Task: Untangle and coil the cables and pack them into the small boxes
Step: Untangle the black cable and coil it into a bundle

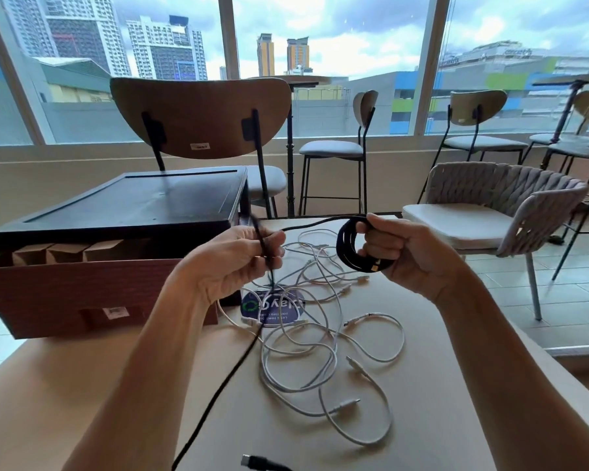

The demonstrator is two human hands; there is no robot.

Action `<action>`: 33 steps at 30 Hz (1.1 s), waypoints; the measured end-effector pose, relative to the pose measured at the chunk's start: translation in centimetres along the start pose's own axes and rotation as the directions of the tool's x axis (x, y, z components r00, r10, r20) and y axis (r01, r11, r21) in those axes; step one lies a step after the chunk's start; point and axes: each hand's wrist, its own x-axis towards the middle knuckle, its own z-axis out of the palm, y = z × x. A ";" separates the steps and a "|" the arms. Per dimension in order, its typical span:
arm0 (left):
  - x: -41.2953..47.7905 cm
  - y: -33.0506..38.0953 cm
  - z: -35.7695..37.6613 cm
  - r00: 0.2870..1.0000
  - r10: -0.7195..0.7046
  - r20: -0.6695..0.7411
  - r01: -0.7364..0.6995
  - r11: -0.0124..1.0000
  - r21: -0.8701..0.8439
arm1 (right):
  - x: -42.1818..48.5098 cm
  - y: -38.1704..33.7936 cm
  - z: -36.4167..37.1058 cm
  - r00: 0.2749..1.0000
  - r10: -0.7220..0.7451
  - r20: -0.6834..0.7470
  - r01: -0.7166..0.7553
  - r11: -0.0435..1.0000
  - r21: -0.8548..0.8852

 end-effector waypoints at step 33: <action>-0.1 0.0 1.2 0.805 0.529 -0.269 -0.034 0.494 0.869 | 1.1 -0.2 -0.6 0.798 -0.340 -0.498 0.353 0.933 -0.071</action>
